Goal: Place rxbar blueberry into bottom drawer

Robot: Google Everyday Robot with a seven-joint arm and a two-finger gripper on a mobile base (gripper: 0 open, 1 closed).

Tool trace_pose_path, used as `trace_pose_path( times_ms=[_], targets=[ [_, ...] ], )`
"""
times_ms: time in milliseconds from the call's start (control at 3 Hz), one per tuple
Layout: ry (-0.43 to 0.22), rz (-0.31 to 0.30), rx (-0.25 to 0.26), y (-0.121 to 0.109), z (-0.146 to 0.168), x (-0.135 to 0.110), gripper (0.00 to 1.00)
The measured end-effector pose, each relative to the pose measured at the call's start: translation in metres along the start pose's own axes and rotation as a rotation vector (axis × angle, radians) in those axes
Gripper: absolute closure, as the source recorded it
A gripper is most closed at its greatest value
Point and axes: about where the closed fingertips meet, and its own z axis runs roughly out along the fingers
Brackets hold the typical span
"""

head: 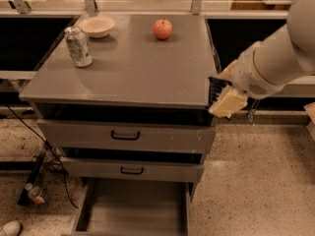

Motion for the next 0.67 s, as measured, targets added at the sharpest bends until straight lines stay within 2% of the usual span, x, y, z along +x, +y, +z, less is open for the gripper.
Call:
trace_pose_path(
  times_ms=[333, 667],
  targets=[
    [-0.030, 0.017, -0.007, 0.0010, 0.0020, -0.0048, 1.00],
    [-0.030, 0.016, -0.007, 0.0012, 0.0021, -0.0049, 1.00]
  ],
)
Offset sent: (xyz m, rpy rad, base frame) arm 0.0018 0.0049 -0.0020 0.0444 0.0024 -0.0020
